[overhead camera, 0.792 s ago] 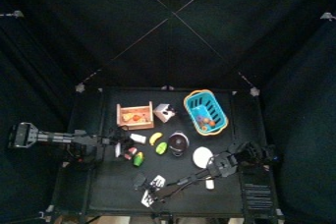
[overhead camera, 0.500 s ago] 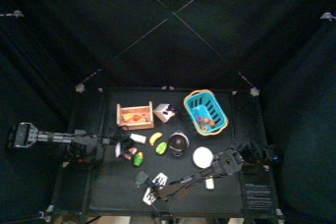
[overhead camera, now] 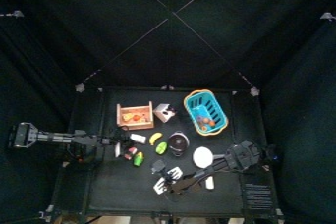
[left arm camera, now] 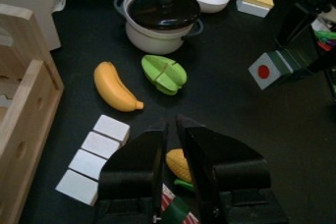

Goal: Move green sushi roll to middle to cut

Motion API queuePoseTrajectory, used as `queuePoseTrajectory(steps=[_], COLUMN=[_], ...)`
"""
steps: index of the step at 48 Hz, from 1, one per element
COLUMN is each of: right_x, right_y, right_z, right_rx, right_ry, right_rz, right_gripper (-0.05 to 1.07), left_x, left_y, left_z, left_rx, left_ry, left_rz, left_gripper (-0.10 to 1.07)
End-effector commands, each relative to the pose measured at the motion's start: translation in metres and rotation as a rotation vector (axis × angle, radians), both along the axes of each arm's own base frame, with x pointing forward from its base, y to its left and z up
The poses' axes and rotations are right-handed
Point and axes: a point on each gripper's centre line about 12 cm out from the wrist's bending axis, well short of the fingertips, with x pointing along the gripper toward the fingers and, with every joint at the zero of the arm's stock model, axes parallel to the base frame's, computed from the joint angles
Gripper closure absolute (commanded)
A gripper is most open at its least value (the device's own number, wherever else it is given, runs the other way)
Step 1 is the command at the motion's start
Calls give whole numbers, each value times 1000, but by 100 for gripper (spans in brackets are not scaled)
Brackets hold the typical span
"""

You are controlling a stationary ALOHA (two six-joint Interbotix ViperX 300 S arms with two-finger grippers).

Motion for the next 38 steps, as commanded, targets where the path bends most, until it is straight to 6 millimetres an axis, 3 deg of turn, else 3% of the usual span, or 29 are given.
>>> queuePoseTrajectory(steps=[1,17,38], right_x=[-8,-28,-34], right_y=[-7,-18,-22], right_z=[25,-2,-11], right_rx=[37,139,167], right_ry=[-93,-224,-210], right_rz=[-38,-220,-434], right_gripper=[34,34,34], left_x=[3,1,-1], left_y=[1,1,1], left_z=[4,1,-1], left_rx=[-1,-16,-24], left_ry=[-16,-8,-3], left_rz=[3,12,18], left_gripper=[37,37,37])
